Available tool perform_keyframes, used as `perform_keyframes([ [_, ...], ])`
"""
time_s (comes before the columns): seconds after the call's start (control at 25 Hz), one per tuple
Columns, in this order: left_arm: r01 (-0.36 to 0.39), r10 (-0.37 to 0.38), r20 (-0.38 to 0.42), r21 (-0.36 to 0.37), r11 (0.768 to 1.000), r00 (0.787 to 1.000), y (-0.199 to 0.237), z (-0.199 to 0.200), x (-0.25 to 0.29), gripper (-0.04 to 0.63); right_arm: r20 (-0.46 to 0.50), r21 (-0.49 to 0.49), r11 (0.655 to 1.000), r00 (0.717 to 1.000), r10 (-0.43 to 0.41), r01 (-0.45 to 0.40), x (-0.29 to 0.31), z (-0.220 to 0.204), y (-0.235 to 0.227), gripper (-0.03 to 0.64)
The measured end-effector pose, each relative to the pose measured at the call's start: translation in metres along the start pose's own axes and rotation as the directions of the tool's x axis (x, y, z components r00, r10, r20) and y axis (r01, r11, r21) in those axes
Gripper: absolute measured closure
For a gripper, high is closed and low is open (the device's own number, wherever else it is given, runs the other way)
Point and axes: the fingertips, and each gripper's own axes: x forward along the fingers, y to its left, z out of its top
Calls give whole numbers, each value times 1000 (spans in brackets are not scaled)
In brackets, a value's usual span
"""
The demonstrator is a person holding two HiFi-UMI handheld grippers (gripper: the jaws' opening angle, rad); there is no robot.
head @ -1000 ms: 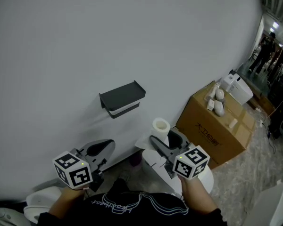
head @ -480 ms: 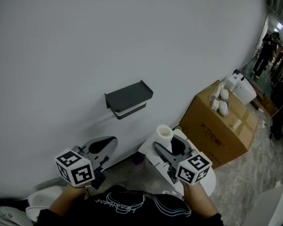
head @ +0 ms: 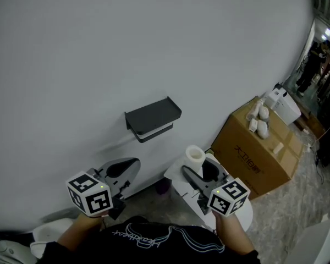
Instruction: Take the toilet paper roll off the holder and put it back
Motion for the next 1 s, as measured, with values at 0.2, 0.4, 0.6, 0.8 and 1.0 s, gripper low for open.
perform_keyframes([
  [0.2, 0, 0, 1, 5, 1000, 1000, 4, 3, 3, 591, 16, -7, 1000, 1000, 3, -2, 3, 10, -4, 354],
  [0.4, 9, -9, 1, 5, 1000, 1000, 7, 6, 7, 591, 44, -5, 1000, 999, -4, 4, 7, 24, -9, 354],
  [0.6, 15, -15, 14, 16, 1000, 1000, 9, 14, 9, 591, 78, -47, 999, 997, -6, 10, 7, 50, -10, 354],
  [0.8, 13, -14, 24, 22, 1000, 1000, 12, 19, 8, 591, 111, -109, 994, 994, -1, 13, 13, 77, -8, 354],
  [1.0, 18, -19, 33, 26, 1000, 999, 17, 22, 9, 591, 142, -158, 987, 990, 6, 17, 21, 102, -8, 354],
])
